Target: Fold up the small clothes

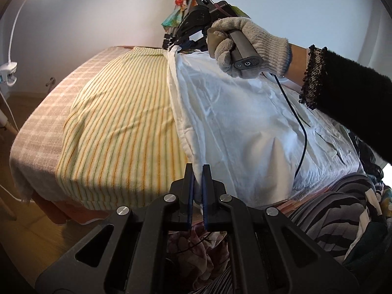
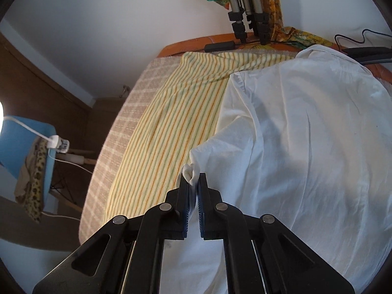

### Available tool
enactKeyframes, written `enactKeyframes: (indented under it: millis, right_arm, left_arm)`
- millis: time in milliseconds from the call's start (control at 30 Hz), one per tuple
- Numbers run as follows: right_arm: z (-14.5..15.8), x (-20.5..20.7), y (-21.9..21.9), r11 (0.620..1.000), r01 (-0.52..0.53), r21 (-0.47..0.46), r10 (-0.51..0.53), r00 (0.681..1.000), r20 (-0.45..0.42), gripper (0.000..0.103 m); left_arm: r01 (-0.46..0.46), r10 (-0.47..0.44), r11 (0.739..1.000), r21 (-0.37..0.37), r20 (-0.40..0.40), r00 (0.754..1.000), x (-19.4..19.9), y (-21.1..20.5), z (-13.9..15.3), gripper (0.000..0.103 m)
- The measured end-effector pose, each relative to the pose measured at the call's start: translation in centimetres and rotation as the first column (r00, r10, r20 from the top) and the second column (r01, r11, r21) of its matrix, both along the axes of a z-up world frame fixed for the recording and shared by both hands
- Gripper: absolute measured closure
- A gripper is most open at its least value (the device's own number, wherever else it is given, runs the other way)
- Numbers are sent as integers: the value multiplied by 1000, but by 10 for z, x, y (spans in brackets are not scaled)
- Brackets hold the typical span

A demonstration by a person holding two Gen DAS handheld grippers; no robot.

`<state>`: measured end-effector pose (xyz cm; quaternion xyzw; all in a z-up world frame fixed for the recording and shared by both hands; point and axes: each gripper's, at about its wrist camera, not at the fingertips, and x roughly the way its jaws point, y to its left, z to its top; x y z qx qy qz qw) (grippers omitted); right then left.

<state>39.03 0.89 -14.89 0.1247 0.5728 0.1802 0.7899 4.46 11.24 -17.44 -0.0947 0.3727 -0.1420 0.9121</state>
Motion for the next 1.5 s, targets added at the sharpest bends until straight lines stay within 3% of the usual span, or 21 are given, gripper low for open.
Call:
enactKeyframes:
  millis: [167, 467, 833, 967, 1067, 1133, 1233, 1367, 1500]
  right_arm:
    - [10, -2, -32, 999, 27, 32, -28, 999, 21, 98]
    - [3, -9, -89, 996, 85, 26, -86, 996, 28, 98]
    - [-33, -9, -134, 988, 151, -11, -151, 988, -2, 99]
    - [-45, -9, -134, 988, 139, -63, -139, 990, 0, 99]
    - [-48, -9, -136, 985, 126, -117, -127, 992, 1, 88]
    - [-41, -11, -140, 979, 116, -166, -112, 993, 34, 79]
    - [-21, -20, -149, 971, 114, -209, -97, 991, 88, 79]
    - [12, -46, -162, 986, 98, -136, -79, 988, 134, 79]
    - [39, -87, -169, 990, 54, -131, -29, 982, 185, 79]
  left_arm:
    - [49, -49, 998, 50, 7, 999, 1, -22, 3, 100]
    - [135, -135, 989, 55, 0, 991, 7, -57, 8, 100]
    - [253, -251, 966, 53, -41, 967, 24, -106, -1, 100]
    - [288, -285, 957, 43, -62, 956, 25, -114, -3, 99]
    - [296, -294, 955, 26, -67, 954, 20, -111, 3, 92]
    - [296, -295, 955, 14, -57, 954, 12, -103, 9, 89]
    - [266, -265, 964, 21, -49, 963, 1, -87, 17, 89]
    - [151, -150, 988, 41, -43, 988, -1, -54, 16, 89]
    - [73, -71, 997, 33, -52, 996, 12, -35, 9, 89]
